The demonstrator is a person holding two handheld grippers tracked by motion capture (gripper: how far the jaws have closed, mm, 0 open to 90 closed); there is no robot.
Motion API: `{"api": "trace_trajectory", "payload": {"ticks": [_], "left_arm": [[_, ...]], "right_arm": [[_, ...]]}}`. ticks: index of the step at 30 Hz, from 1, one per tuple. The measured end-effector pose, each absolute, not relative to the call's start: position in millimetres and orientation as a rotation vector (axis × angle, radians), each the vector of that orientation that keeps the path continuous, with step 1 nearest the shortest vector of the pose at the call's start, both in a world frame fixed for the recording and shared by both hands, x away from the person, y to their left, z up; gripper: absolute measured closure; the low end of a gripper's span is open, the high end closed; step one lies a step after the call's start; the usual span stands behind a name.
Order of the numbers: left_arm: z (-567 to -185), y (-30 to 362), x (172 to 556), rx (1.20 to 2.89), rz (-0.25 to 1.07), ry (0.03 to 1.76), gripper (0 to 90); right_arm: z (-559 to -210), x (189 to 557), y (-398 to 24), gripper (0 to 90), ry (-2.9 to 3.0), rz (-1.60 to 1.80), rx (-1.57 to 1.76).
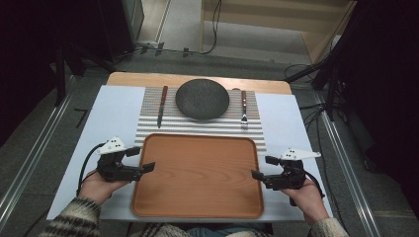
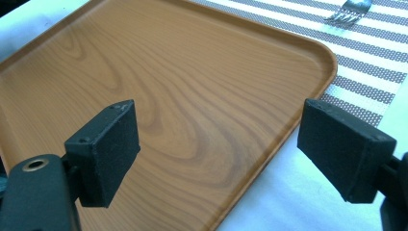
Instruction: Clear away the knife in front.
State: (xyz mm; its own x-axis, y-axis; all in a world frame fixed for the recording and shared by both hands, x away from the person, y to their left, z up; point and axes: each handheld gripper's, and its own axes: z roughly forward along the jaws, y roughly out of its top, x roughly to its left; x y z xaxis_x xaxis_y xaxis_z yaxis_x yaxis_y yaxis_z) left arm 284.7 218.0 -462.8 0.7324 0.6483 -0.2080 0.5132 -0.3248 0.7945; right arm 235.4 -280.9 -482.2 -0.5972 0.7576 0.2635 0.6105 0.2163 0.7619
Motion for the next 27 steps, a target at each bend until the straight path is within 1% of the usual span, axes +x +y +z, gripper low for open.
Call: {"api": "trace_trajectory", "payload": {"ticks": [13, 15, 27], "left_arm": [[-462.7, 220.7, 285.6, 1.974, 0.168, 0.895, 16.6], [-463.0, 221.4, 285.9, 1.969, 0.149, 0.907, 16.6], [-462.2, 220.8, 284.6, 1.966, 0.158, 0.906, 16.5]], "right_arm": [[-483.5, 238.1, -279.4, 13.2, 2.326, 1.342, 1.298], [-483.6, 238.5, -278.4, 13.2, 2.332, 1.341, 1.3], [-484.1, 238.8, -277.7, 13.1, 2.346, 1.332, 1.297]]}}
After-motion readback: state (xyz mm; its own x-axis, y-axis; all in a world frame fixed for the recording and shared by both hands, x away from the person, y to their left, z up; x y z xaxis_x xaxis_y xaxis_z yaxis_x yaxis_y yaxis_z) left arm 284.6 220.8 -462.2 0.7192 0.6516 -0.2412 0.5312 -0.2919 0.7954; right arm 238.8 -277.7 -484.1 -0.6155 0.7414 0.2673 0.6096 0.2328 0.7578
